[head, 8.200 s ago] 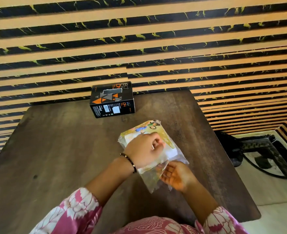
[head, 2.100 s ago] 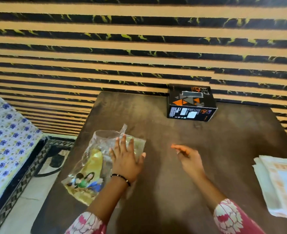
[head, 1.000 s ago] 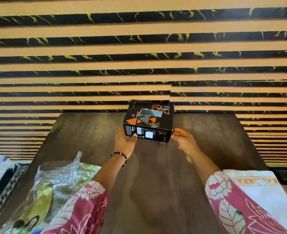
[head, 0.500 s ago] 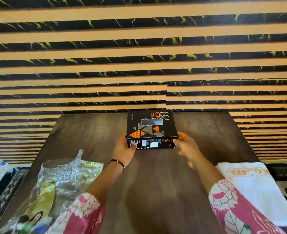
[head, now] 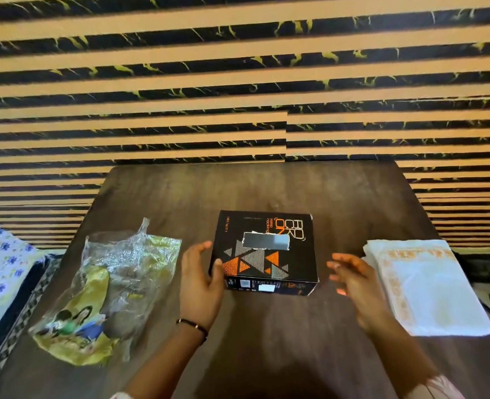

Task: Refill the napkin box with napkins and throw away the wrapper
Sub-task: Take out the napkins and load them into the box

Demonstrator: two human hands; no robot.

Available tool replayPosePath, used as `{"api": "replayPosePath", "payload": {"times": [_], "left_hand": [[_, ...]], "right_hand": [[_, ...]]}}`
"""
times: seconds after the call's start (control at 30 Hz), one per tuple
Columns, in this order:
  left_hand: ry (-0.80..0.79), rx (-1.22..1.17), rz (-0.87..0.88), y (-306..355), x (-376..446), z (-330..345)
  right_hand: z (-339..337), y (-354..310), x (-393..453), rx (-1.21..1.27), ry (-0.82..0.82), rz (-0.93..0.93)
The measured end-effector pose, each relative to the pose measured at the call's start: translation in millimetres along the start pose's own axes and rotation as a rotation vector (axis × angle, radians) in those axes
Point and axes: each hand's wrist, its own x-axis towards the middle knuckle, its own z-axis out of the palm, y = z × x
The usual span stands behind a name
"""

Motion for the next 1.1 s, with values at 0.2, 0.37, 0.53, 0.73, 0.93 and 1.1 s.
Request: {"api": "replayPosePath", "payload": {"times": [0.2, 0.37, 0.53, 0.73, 0.93, 1.1], "left_hand": [[-0.323, 0.366, 0.291, 47, 43, 50], [-0.511, 0.797, 0.306, 39, 42, 81], [-0.489, 0.82, 0.279, 28, 17, 70], [-0.405, 0.809, 0.238, 25, -25, 54], [-0.399, 0.817, 0.228, 26, -21, 56], [-0.385, 0.813, 0.225, 28, -21, 57]], "right_hand": [[19, -18, 17, -0.062, -0.176, -0.002], [17, -16, 10, -0.069, -0.207, -0.009], [-2, 1, -2, -0.154, -0.299, 0.029], [-10, 22, -14, -0.174, -0.407, 0.071], [-6, 17, -8, -0.178, -0.43, 0.048], [-8, 18, -2, -0.197, -0.452, 0.049]]}}
